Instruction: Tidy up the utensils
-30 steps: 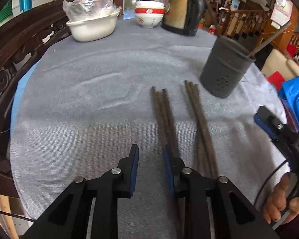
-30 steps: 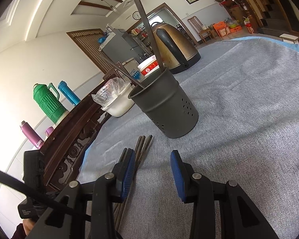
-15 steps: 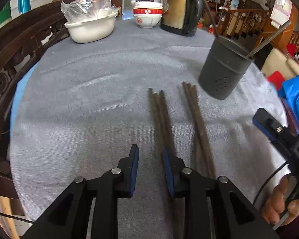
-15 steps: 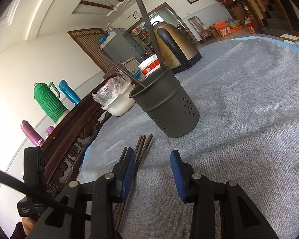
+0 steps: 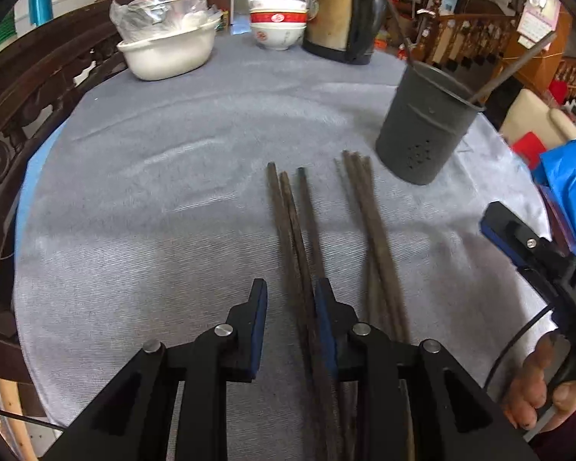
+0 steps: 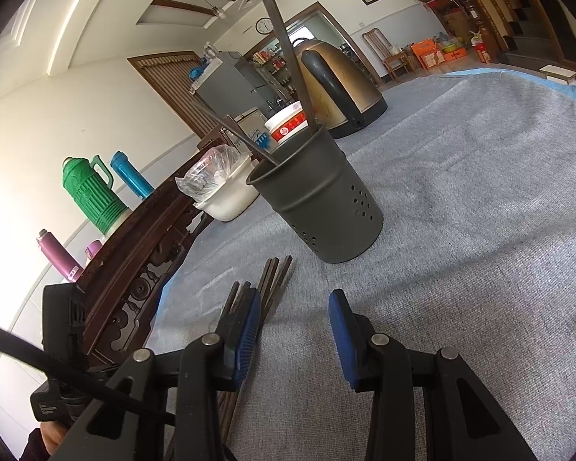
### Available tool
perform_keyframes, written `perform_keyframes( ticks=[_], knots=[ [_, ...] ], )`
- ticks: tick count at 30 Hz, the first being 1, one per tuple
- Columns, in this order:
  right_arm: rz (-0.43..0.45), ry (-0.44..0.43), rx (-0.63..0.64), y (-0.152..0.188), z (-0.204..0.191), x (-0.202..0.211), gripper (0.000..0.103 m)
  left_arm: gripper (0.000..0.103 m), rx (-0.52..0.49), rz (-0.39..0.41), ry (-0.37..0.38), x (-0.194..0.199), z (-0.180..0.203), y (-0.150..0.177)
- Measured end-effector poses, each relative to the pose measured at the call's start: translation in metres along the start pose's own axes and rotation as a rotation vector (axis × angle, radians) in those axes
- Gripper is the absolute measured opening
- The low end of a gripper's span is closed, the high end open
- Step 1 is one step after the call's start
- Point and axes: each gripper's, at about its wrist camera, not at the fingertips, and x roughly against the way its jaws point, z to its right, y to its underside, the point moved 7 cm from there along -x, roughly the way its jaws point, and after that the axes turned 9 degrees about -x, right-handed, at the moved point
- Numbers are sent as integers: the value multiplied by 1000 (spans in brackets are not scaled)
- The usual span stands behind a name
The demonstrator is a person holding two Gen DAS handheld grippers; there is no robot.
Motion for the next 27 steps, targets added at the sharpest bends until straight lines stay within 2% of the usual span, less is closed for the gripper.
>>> perform_keyframes(
  ticks=[4, 11, 15, 18, 24, 27],
  knots=[
    [-6, 7, -1, 0, 1, -1, 40, 28, 56, -41, 12, -6, -17, 9],
    [-29, 30, 10, 3, -1, -6, 41, 27, 72, -13, 43, 9, -23, 14],
    [-71, 37, 45, 10, -13, -10, 41, 27, 81, -3, 52, 13, -31, 13],
    [-96, 38, 119, 21, -39, -12, 41, 28, 100, 3, 68, 17, -36, 15],
    [-210, 140, 223, 45, -65, -39, 39, 28, 112, 13, 77, 16, -39, 16],
    [-232, 201, 255, 55, -62, -48, 31, 28, 111, 7, 77, 13, -39, 19]
  ],
)
